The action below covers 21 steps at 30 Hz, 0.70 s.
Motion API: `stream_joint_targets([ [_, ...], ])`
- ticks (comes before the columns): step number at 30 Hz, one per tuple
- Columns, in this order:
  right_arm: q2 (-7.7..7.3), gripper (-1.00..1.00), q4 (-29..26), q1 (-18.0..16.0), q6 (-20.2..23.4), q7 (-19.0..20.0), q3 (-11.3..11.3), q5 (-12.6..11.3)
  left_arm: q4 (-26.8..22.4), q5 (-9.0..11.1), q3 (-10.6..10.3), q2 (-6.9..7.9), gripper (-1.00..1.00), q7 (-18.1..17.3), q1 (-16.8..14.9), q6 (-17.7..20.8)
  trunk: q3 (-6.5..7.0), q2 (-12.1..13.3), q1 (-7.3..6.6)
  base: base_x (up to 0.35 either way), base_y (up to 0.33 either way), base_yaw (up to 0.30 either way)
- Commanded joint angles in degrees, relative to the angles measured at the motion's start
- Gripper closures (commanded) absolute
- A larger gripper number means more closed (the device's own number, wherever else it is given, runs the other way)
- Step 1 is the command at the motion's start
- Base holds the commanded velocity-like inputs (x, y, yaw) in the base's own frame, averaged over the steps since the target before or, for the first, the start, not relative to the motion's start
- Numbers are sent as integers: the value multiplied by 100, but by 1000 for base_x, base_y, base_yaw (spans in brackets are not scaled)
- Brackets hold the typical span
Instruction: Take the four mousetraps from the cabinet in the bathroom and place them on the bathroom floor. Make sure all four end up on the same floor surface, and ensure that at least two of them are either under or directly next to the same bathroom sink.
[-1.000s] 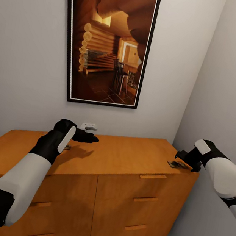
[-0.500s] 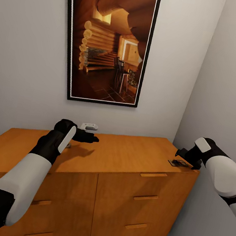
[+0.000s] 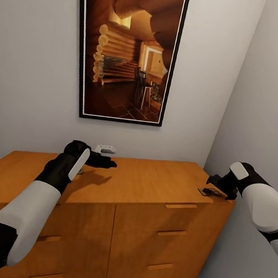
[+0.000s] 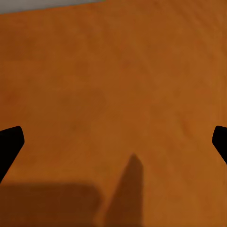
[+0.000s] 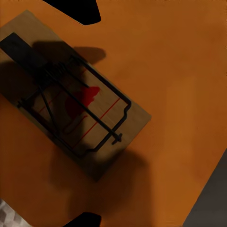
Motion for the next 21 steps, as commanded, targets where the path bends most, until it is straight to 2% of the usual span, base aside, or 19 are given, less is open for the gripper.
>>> stream_joint_targets([
  [1, 0, -100, 67, 78, 27, -77, -12, -42, -4, 15, -1, 0, -100, 6, -5, 24, -8, -2, 0, 0, 0, 0],
  [13, 7, -100, 67, 78, 24, -786, -12, -54, -5, 18, -2, -6, -100, -1, -5, 23, -8, -2, 0, 0, 0, 0],
  [21, 66, -100, 67, 78, 25, -960, -12, -55, -11, 19, 0, -8, -100, -3, -5, 23, -8, -2, 0, 0, 0, 0],
])
